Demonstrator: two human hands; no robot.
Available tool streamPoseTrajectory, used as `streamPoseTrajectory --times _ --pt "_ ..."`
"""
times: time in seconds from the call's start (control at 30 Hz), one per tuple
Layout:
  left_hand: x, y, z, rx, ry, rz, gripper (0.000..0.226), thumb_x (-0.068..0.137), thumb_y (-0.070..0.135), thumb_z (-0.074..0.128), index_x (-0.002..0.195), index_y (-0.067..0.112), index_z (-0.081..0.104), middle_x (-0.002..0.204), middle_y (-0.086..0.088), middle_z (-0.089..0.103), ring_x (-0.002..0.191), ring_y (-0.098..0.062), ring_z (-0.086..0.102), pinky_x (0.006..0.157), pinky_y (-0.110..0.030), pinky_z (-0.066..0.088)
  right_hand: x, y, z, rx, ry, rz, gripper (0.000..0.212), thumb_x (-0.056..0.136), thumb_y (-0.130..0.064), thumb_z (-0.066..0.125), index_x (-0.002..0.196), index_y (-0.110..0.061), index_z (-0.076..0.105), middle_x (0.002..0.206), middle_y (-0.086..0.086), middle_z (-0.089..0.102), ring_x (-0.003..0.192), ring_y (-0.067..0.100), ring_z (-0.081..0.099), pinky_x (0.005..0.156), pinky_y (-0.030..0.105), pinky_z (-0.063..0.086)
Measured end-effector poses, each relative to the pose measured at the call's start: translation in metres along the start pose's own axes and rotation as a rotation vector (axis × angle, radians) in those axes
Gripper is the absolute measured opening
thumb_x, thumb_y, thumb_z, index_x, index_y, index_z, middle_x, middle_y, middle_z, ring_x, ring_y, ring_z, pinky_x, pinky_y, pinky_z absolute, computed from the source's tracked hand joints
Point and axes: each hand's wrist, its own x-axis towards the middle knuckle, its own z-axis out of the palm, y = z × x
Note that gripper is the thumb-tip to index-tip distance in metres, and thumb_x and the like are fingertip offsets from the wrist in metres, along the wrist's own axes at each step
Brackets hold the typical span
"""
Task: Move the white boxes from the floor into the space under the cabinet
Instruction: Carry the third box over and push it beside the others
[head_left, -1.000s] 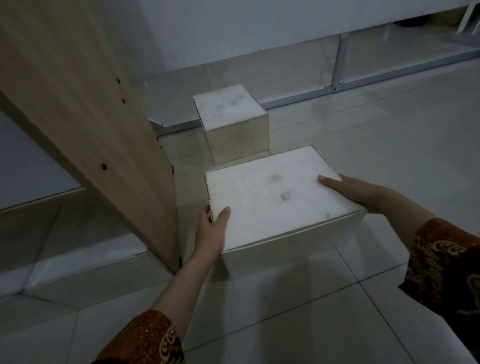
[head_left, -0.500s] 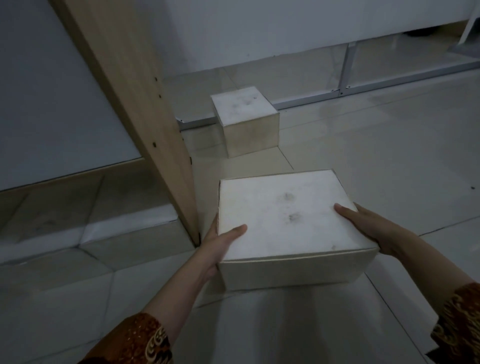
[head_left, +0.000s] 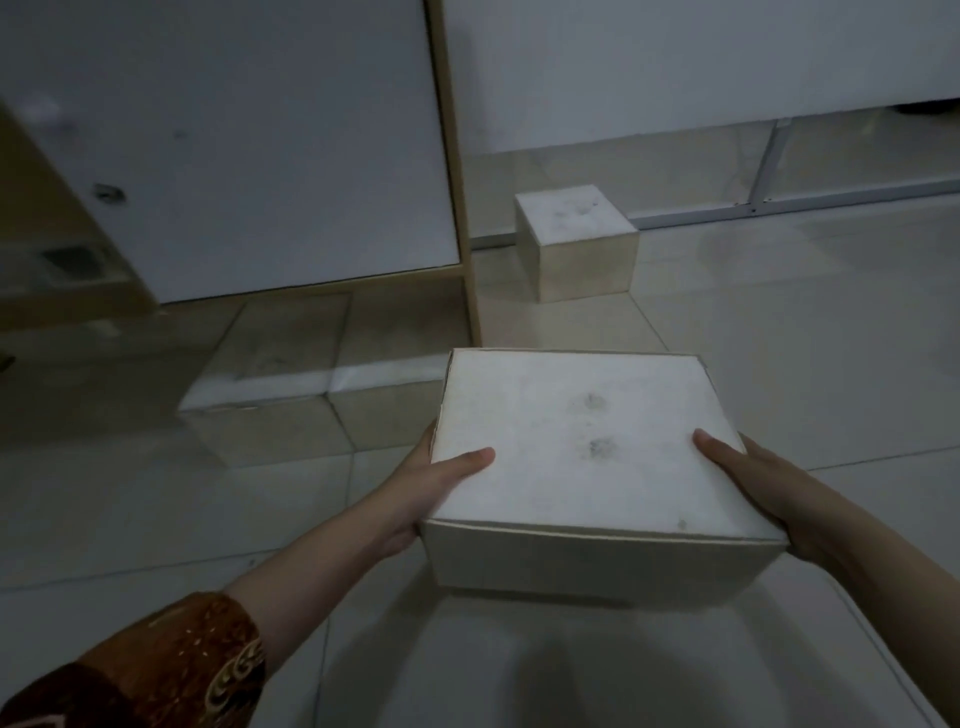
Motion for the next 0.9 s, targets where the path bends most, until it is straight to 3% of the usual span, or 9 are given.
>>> streamPoseTrajectory --times 0.1,0.17,0.23,0.43,0.53,0.63,0.8,0.9 --pt "-0.033 0.0 -0.039 0.013 0.046 0.0 0.048 0.084 0.014 0.067 0.128 0.022 0.05 0.119 0.0 0.068 0.102 -0.016 0.069 0.071 -0.02 0.057 -0.009 0.004 0.041 -0.007 -0.044 -0.015 0.049 0.093 -0.042 0.049 0.136 -0.02 0.042 0.107 0.004 0.065 0.091 0.023 0.064 0.066 0.031 0.05" --pt "-0.052 -0.002 -0.066 0.02 0.095 -0.005 0.045 0.085 0.014 0.065 0.127 0.022 0.051 0.118 0.001 0.069 0.101 -0.015 0.069 0.072 -0.02 0.057 -0.012 0.002 0.071 -0.012 -0.082 -0.042 0.044 0.093 -0.041 0.048 0.132 -0.022 0.043 0.103 0.001 0.064 0.09 0.021 0.063 0.064 0.03 0.05" --pt "-0.076 -0.003 -0.1 0.023 0.169 -0.015 0.049 0.084 0.016 0.066 0.13 0.021 0.051 0.12 0.0 0.069 0.104 -0.017 0.069 0.077 -0.022 0.057 -0.013 -0.002 0.11 -0.018 -0.137 -0.065 0.039 0.094 -0.039 0.048 0.13 -0.025 0.043 0.097 -0.004 0.063 0.087 0.018 0.063 0.063 0.028 0.049" --pt "-0.125 0.019 -0.183 0.055 0.248 -0.039 0.055 0.082 0.025 0.07 0.133 0.024 0.05 0.124 0.002 0.068 0.108 -0.016 0.067 0.088 -0.029 0.052 -0.013 -0.036 0.2 -0.005 -0.31 -0.072 0.03 0.095 -0.036 0.048 0.124 -0.028 0.044 0.101 -0.002 0.064 0.089 0.015 0.064 0.066 0.026 0.051" --pt "-0.141 0.034 -0.219 0.061 0.284 -0.024 0.08 0.061 0.045 0.082 0.132 0.026 0.05 0.12 0.006 0.07 0.105 -0.014 0.068 0.08 -0.025 0.055 -0.018 -0.063 0.239 -0.019 -0.345 -0.103 0.025 0.095 -0.037 0.048 0.117 -0.026 0.046 0.097 -0.003 0.065 0.087 0.016 0.064 0.066 0.027 0.052" --pt "-0.159 0.033 -0.251 0.076 0.329 -0.005 0.099 0.039 0.058 0.086 0.128 0.028 0.053 0.114 0.008 0.072 0.1 -0.012 0.07 0.07 -0.019 0.057 -0.024 -0.071 0.282 -0.06 -0.331 -0.177 0.038 0.094 -0.038 0.049 0.128 -0.023 0.046 0.114 0.003 0.065 0.092 0.019 0.065 0.071 0.03 0.053" --pt "-0.183 0.012 -0.313 0.236 0.518 -0.015 0.034 0.085 0.033 0.065 0.117 0.028 0.054 0.092 0.015 0.069 0.073 -0.001 0.07 0.057 -0.012 0.051 -0.04 -0.045 0.36 -0.032 -0.333 -0.217 0.046 0.095 -0.035 0.049 0.137 -0.021 0.04 0.124 0.004 0.059 0.092 0.018 0.062 0.067 0.025 0.051" --pt "-0.185 0.001 -0.352 0.543 0.613 -0.028 0.035 0.086 0.039 0.063 0.117 0.022 0.06 0.096 0.008 0.066 0.077 -0.005 0.061 0.061 -0.015 0.044 -0.045 -0.024 0.399 -0.009 -0.305 -0.216 0.046 0.096 -0.032 0.048 0.139 -0.02 0.038 0.125 0.003 0.059 0.1 0.022 0.061 0.082 0.033 0.051"
